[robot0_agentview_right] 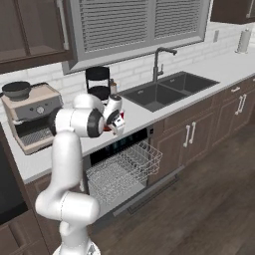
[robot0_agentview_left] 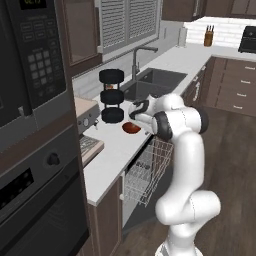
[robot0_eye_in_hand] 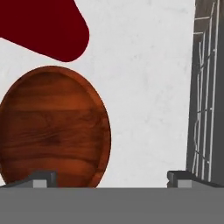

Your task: Pick up the cup and bowl from the counter, place them in the dishwasher, and close the dishwasher door.

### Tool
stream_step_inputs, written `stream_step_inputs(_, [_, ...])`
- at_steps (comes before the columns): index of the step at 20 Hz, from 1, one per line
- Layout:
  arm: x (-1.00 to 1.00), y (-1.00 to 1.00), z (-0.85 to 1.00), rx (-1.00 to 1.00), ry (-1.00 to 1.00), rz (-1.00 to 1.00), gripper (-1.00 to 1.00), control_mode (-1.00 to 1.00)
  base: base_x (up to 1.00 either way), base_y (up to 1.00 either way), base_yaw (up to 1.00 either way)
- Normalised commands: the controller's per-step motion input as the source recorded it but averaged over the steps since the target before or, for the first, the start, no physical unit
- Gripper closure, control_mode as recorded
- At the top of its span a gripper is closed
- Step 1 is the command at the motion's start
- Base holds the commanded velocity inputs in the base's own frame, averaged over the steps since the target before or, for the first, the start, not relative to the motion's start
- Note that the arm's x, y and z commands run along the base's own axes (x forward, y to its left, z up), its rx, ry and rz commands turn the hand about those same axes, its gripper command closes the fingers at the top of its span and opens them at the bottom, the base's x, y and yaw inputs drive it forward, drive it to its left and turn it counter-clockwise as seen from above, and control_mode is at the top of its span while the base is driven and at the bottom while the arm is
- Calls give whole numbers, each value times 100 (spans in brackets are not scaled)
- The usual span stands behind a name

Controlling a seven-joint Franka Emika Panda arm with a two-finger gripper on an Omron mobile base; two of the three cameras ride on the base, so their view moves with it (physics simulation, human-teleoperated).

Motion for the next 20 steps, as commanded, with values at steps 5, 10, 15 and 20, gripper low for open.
stream_step_inputs(5, [48,24,-29,0,0,0,-100,-100,0,0,0])
stream_step_inputs(10, [30,18,-20,0,0,0,-100,-100,0,0,0])
stream_step_inputs(15, [0,6,-26,0,0,0,100,-100,0,0,0])
stream_step_inputs(20, [0,0,-26,0,0,0,100,-100,0,0,0])
